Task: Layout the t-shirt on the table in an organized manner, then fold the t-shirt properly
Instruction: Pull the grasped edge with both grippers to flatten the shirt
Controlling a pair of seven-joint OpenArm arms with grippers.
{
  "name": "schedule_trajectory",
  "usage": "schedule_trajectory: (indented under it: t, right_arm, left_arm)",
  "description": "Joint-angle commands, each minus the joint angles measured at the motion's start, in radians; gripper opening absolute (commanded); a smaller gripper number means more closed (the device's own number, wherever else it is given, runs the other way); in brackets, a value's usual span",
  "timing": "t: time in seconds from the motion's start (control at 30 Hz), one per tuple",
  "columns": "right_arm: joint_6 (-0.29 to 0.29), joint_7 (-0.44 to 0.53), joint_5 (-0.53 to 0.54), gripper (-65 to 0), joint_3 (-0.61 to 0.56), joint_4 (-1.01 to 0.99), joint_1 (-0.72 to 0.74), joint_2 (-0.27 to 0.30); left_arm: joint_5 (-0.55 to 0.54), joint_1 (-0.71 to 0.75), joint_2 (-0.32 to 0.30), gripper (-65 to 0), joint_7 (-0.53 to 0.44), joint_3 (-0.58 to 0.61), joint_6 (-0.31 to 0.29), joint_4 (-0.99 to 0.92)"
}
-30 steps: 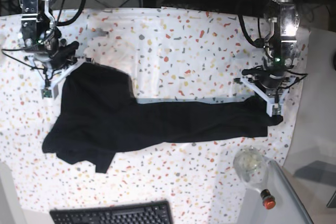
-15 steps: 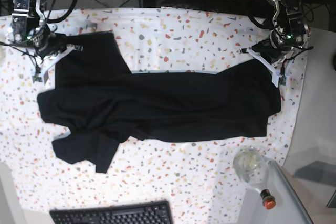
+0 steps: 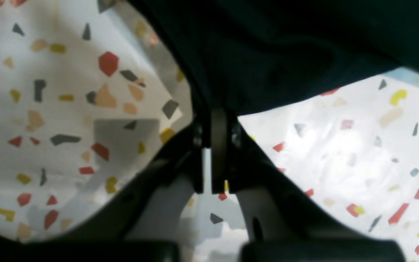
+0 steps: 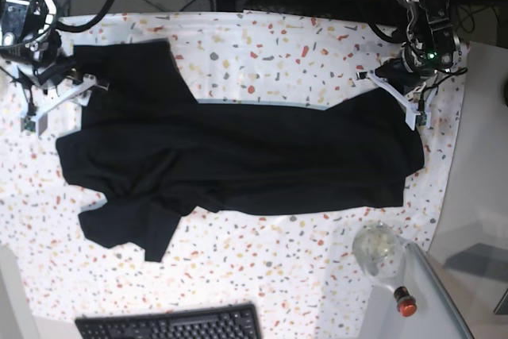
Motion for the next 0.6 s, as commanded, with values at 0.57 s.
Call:
schedule_trajectory:
  t: [0.57]
  right_arm:
    - [0.152, 0.280, 0.000, -23.9, -0.016, -0.641, 0.229, 0.085]
  left_arm:
    - [-0.001, -0.006, -0.008, -65.0, -0.015, -0.002, -0.002, 0.015]
